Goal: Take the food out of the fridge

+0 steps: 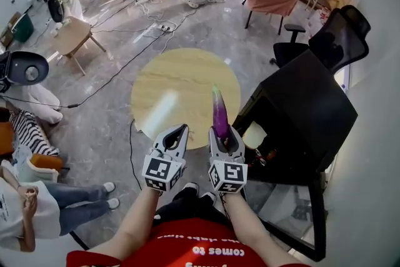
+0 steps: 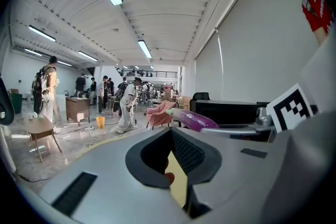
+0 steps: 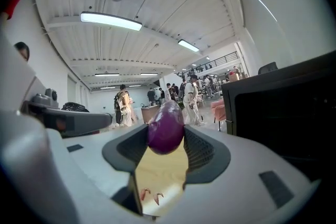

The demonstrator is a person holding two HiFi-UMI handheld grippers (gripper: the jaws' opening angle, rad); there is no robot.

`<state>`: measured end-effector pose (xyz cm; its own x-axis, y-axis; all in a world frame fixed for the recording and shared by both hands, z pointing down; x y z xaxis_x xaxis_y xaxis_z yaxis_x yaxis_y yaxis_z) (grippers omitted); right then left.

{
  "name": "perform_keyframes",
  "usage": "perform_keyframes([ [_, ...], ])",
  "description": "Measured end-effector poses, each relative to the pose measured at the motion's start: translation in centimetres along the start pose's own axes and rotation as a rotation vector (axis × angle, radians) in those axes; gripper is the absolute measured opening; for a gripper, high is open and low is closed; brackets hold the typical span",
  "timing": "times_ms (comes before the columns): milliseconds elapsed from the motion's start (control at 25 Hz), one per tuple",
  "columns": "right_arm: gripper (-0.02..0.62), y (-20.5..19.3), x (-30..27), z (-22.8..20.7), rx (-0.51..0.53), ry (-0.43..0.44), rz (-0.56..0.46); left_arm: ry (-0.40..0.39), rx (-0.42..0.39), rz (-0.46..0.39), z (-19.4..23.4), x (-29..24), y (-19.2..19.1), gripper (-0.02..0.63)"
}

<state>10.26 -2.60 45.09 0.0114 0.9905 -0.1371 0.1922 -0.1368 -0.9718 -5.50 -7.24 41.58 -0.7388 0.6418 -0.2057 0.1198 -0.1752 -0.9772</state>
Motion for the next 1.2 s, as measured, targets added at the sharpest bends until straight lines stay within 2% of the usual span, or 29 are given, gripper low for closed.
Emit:
perform_keyframes([
  [240, 0.216, -1.4, -2.6, 1.5, 0.008, 0.052, 0.058, 0.077, -0.013, 0.003, 2.3, 1.3, -0.3, 0.003],
  [480, 0.216, -4.7, -5.0, 0.8, -0.026, 0.053, 0.147, 0.135, 0.027, 0.005, 3.9, 1.4, -1.6, 0.003],
  [840, 0.216, -12.7, -7.9, 0.3, 0.019, 0.064, 0.338, 0.207, 0.101, 0.018, 6.2, 2.6, -4.4, 0.003],
  [1200, 0.216, -19.2, -10.1, -0.5, 0.023, 0.039, 0.505, 0.227, 0.116, 0.058, 7.3, 3.2, -6.8, 0.003],
])
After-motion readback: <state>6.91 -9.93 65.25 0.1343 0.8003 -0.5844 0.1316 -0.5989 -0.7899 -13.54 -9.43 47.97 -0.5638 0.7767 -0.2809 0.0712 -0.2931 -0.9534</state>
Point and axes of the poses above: the fingertips, and each gripper's own axes: x backward along the fingers, z to its left, y out of its top, the point moved 7 cm from there along x, backward along the fingers
